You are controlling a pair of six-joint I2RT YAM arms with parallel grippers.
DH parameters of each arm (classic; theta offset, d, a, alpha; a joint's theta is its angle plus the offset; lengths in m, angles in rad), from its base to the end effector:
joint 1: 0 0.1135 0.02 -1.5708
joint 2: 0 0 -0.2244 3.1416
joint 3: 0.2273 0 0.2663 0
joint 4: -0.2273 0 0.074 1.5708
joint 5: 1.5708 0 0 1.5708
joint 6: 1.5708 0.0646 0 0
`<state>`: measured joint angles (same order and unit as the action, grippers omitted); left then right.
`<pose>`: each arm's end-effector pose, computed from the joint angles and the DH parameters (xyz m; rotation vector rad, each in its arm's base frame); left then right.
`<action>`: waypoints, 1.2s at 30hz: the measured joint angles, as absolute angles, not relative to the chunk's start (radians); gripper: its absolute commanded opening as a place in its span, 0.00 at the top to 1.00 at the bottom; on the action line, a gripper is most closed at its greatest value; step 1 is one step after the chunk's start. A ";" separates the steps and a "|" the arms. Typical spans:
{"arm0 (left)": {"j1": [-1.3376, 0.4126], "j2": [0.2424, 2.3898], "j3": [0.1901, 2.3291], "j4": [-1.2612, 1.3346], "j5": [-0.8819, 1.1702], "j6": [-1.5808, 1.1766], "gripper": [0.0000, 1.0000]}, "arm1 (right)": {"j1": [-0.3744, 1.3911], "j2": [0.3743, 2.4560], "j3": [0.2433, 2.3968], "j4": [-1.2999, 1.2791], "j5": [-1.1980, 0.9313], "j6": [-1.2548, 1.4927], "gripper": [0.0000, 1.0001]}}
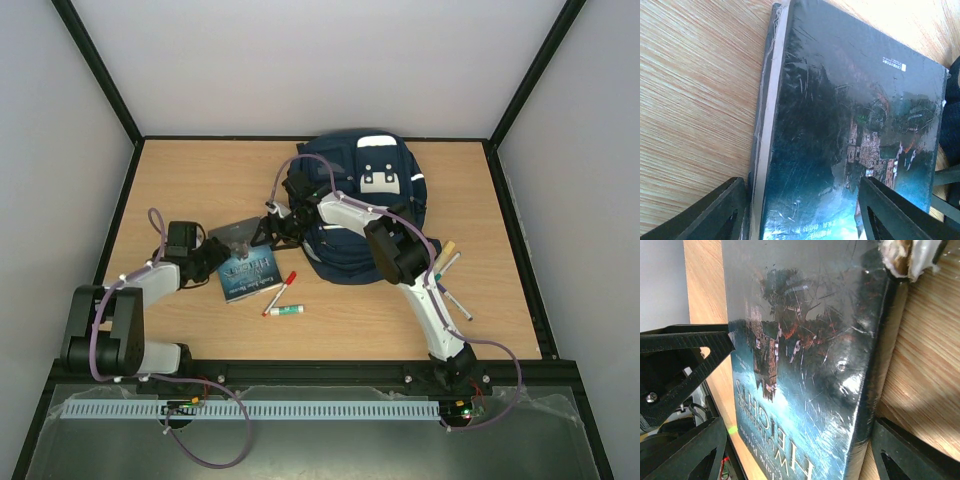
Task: Pack the student bag
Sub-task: Pick up the book from the center of the board.
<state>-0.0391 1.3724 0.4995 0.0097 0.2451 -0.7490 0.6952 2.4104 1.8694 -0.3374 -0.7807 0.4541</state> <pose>0.2765 -0.0265 0.0694 -0.7636 2.3881 -0.6400 0.3678 0.3660 0.0889 -0.7009 2.5535 1.4182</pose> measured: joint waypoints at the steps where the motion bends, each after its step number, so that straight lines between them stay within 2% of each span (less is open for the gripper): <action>1: -0.039 1.372 0.496 0.012 0.245 -0.748 0.36 | 0.695 2.410 1.869 -0.337 -0.780 0.453 0.21; 5: -0.038 1.359 0.471 0.042 0.242 -0.750 0.40 | 0.695 2.410 1.867 -0.337 -0.781 0.441 0.21; 10: -0.027 1.364 0.432 0.095 0.246 -0.754 0.57 | 0.688 2.420 1.858 -0.308 -0.839 0.436 0.21; 16: -0.017 1.391 0.393 0.200 0.250 -0.777 0.59 | 0.660 2.476 1.874 -0.228 -1.009 0.505 0.21; 21: -0.017 1.383 0.362 0.258 0.249 -0.795 0.58 | 0.675 2.501 1.917 -0.215 -1.047 0.532 0.25; 27: -0.022 1.354 0.355 0.263 0.243 -0.819 0.47 | 0.679 2.500 1.940 -0.235 -1.024 0.535 0.43; 33: -0.040 1.295 0.364 0.173 0.227 -0.816 0.37 | 0.693 2.464 1.893 -0.253 -0.974 0.530 0.78; 36: -0.041 1.255 0.366 0.113 0.220 -0.816 0.31 | 0.699 2.444 1.884 -0.261 -0.971 0.538 0.87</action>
